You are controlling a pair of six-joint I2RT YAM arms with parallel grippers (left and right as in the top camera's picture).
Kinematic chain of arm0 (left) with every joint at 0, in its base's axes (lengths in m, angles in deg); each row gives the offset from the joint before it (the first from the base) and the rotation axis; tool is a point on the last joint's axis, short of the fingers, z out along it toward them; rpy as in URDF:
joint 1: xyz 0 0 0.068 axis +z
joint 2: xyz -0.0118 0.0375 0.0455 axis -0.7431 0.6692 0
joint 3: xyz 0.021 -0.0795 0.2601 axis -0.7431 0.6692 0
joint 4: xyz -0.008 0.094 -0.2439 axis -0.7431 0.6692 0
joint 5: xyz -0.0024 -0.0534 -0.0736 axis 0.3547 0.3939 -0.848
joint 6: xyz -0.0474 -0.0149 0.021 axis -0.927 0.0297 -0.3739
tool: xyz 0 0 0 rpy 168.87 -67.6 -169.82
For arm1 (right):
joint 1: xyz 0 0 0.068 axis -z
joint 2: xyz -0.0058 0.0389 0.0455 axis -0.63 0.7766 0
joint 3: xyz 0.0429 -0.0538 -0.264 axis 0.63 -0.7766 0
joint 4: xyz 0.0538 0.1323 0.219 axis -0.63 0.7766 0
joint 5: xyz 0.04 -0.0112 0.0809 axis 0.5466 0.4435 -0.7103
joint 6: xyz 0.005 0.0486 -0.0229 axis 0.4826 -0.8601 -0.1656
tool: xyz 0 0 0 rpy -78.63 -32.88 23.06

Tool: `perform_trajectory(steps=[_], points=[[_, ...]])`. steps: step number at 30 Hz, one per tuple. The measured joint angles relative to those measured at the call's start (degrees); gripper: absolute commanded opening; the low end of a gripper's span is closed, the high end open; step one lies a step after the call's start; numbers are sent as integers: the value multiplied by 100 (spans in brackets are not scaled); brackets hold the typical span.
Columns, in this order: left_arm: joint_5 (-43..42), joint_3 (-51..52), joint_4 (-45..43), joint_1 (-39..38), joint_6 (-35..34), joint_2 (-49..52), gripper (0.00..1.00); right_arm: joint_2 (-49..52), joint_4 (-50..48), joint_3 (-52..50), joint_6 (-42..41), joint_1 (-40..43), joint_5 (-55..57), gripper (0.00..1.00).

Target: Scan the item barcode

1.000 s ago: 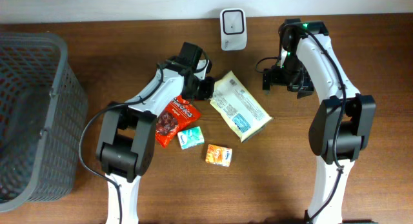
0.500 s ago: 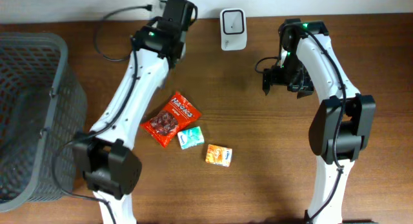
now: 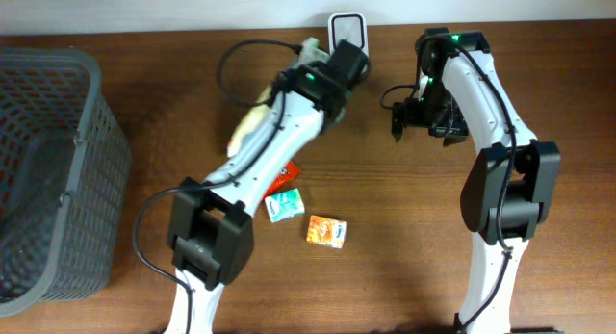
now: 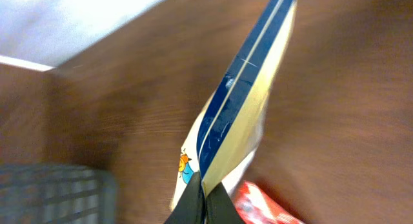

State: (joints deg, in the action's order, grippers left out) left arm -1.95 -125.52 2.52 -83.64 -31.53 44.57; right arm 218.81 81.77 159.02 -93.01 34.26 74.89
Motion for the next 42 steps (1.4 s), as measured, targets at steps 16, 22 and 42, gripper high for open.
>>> perform_trajectory(steps=[16,22,42], points=[[-2929,-1996,2264,1491,-1095,33,99,0,-612,-28,2,0,-59,99],[-2830,-1998,2396,2354,-1805,42,99,0,-2103,-37,1532,-343,-3025,99],[-2830,-1932,2782,2645,-1943,42,99,955,-3565,-17,3980,-2562,-752,4]])
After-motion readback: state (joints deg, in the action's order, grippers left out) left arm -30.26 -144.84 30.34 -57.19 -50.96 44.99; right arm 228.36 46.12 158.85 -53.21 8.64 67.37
